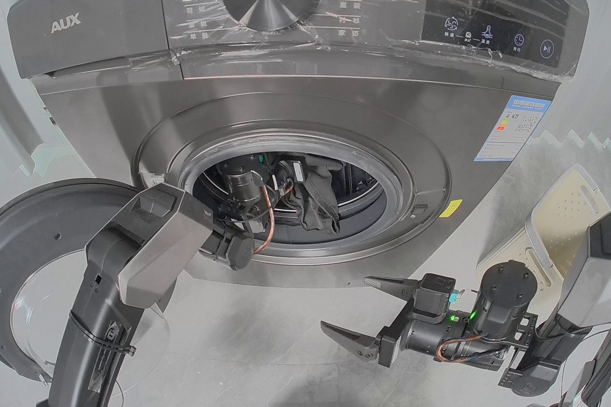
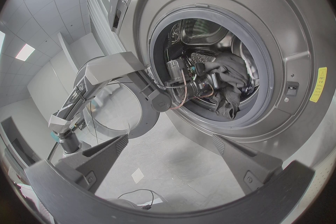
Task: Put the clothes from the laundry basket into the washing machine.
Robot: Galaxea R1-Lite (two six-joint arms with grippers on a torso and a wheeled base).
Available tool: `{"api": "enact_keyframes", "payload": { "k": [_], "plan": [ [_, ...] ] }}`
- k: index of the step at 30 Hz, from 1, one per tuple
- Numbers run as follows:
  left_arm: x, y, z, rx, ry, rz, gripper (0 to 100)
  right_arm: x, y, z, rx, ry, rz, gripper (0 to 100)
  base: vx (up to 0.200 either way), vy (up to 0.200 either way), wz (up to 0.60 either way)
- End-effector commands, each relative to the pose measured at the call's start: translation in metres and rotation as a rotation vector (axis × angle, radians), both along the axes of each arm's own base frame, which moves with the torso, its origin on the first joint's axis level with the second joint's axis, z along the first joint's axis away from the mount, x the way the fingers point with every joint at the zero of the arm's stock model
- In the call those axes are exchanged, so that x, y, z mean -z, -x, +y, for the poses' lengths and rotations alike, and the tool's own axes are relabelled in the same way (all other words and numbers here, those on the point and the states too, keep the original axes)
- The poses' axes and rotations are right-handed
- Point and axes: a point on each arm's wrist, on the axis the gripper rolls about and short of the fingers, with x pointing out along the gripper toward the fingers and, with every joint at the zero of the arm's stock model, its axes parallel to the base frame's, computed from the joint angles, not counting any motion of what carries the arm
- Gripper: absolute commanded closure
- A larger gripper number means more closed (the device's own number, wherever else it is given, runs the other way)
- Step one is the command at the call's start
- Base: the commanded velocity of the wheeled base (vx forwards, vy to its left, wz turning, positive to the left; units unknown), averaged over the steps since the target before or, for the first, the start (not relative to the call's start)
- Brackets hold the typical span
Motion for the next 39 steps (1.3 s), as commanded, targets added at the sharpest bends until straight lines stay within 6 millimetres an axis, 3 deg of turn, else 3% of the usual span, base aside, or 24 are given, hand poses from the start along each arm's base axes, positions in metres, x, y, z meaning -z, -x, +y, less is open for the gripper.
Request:
{"api": "enact_keyframes", "payload": {
  "k": [1,7,16,17,21,28,32,39],
  "plan": [
    [-0.016,-0.027,0.012,-0.081,0.064,-0.110,100,0.000,-0.001,0.000,0.001,-0.002,-0.001,0,0.000,0.000,0.00],
    [-0.043,-0.034,0.017,-0.100,0.111,-0.180,100,-0.001,-0.002,0.001,0.001,-0.006,-0.005,0,0.000,0.000,0.00],
    [-0.019,-0.038,0.013,-0.100,0.094,-0.131,100,-0.001,-0.001,0.001,0.001,-0.004,-0.003,0,0.000,0.000,0.00],
    [-0.018,-0.038,0.012,-0.099,0.093,-0.130,0,-0.001,-0.001,0.001,0.001,-0.004,-0.003,0,0.000,0.000,0.00],
    [-0.013,-0.032,0.007,-0.086,0.086,-0.110,0,-0.001,-0.001,0.001,0.001,-0.004,-0.003,0,0.000,0.000,0.00],
    [-0.010,0.011,-0.004,0.010,0.023,0.055,0,0.000,-0.002,0.001,0.001,-0.003,-0.002,0,0.000,0.000,0.00],
    [0.004,0.032,-0.008,0.087,-0.035,0.141,0,0.000,-0.001,0.001,-0.001,-0.003,-0.002,0,0.000,0.000,0.00],
    [0.031,0.034,-0.007,0.104,-0.095,0.191,0,0.000,0.000,0.003,-0.007,-0.003,0.000,0,0.000,0.000,0.00]
  ]
}}
